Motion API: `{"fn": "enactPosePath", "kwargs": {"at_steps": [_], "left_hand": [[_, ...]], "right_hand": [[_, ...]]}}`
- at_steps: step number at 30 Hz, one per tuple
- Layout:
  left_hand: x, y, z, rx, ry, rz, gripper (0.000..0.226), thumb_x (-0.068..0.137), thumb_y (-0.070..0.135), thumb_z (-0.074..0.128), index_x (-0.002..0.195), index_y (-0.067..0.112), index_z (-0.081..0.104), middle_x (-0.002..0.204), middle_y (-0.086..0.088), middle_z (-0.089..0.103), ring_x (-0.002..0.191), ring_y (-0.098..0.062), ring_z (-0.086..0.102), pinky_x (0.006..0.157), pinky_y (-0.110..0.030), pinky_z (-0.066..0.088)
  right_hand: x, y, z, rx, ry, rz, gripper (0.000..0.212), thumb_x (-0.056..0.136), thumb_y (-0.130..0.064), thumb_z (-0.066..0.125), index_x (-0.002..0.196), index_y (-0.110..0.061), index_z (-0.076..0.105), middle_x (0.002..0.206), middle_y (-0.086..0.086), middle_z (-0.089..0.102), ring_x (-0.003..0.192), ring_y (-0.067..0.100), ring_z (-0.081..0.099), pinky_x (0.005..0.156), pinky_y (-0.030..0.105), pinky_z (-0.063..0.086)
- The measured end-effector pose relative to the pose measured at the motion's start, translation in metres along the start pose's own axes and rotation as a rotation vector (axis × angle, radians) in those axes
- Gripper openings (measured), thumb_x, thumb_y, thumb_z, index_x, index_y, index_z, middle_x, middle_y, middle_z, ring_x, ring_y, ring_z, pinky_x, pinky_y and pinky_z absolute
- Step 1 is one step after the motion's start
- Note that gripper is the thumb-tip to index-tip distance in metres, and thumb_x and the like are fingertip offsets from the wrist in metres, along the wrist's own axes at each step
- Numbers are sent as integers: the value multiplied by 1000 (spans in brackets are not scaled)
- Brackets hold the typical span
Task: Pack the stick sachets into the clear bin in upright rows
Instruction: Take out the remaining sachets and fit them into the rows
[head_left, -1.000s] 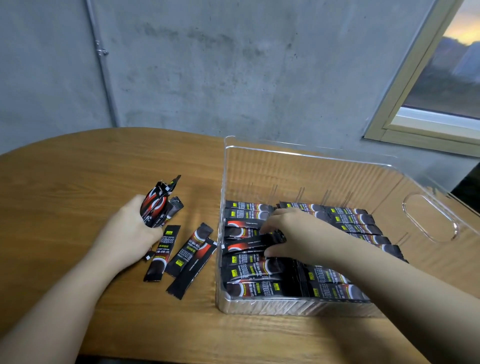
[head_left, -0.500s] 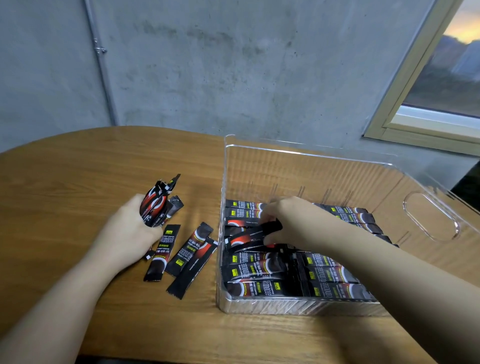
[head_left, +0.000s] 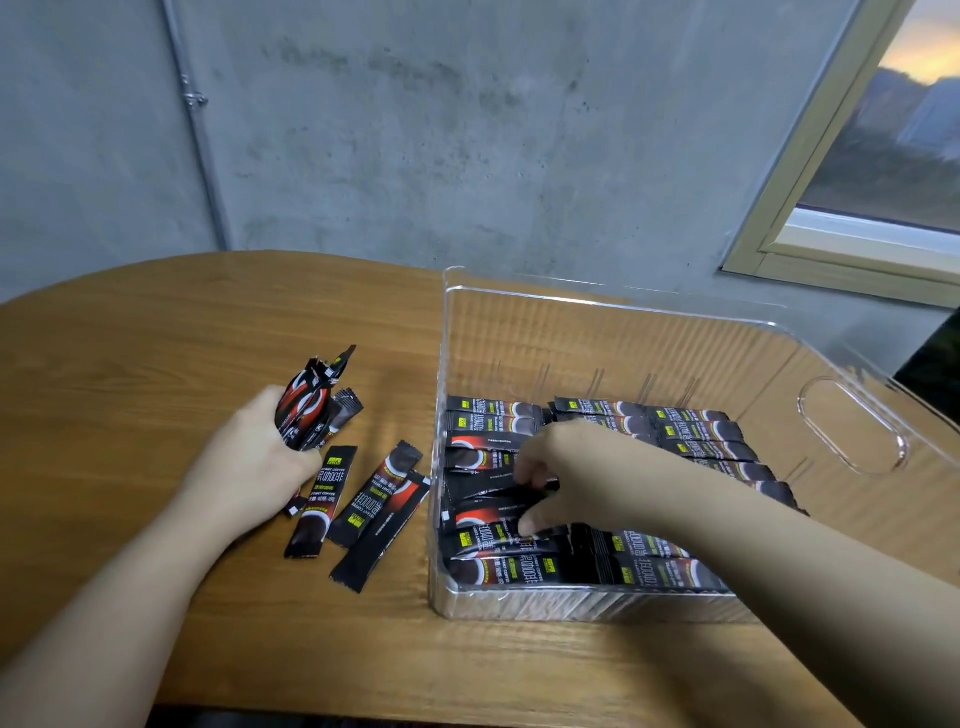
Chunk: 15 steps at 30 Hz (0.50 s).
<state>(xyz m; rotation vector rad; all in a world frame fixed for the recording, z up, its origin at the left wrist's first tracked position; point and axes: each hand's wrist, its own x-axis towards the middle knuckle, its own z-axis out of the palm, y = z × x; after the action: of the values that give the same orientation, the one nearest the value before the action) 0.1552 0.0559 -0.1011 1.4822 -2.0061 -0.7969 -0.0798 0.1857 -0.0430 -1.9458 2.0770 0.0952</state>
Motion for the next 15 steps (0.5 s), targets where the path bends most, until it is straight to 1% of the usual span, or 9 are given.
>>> {"fn": "enactPosePath", "kwargs": {"at_steps": [2,4,5,8,13,15], "left_hand": [[0,0,0,8,-3,-1,26,78,10,70,91,22,52,78,-2,62,71,-22,58,59,-31,44],[0,0,0,4,-4,-1,26,78,9,70,93,21,53,79,-2,61,71,-21,58,58,-30,42],[0,0,0,3,-3,0,25,78,9,70,92,21,53,79,-3,61,70,-21,57,57,-29,41],[-1,2,0,2,1,9,24,79,9,70,91,20,53,78,-3,61,70,-21,57,56,-29,39],[0,2,0,13,-4,3,24,80,10,70,91,21,52,78,-2,61,70,-21,58,56,-29,41],[0,1,0,24,-7,-3,25,79,12,71,91,22,52,79,-2,62,71,-21,59,58,-30,44]], "right_hand": [[1,0,0,9,40,-11,46,77,-45,73,113,-19,60,109,-2,59,87,14,52,72,28,42],[3,4,-3,-42,94,-30,41,82,-43,69,114,-20,60,109,-1,56,89,14,48,72,27,36],[5,7,-5,-85,109,-40,37,84,-40,67,113,-19,60,109,-1,55,92,15,49,73,27,36],[10,19,-9,-159,91,-48,28,85,-32,68,109,-19,63,108,-1,59,101,18,52,83,30,43],[14,28,-13,-109,45,-3,27,83,-29,71,108,-20,68,109,-5,67,101,16,59,86,29,47],[14,30,-15,-109,21,7,30,81,-32,72,109,-21,68,109,-6,67,104,15,57,88,31,47]]}}
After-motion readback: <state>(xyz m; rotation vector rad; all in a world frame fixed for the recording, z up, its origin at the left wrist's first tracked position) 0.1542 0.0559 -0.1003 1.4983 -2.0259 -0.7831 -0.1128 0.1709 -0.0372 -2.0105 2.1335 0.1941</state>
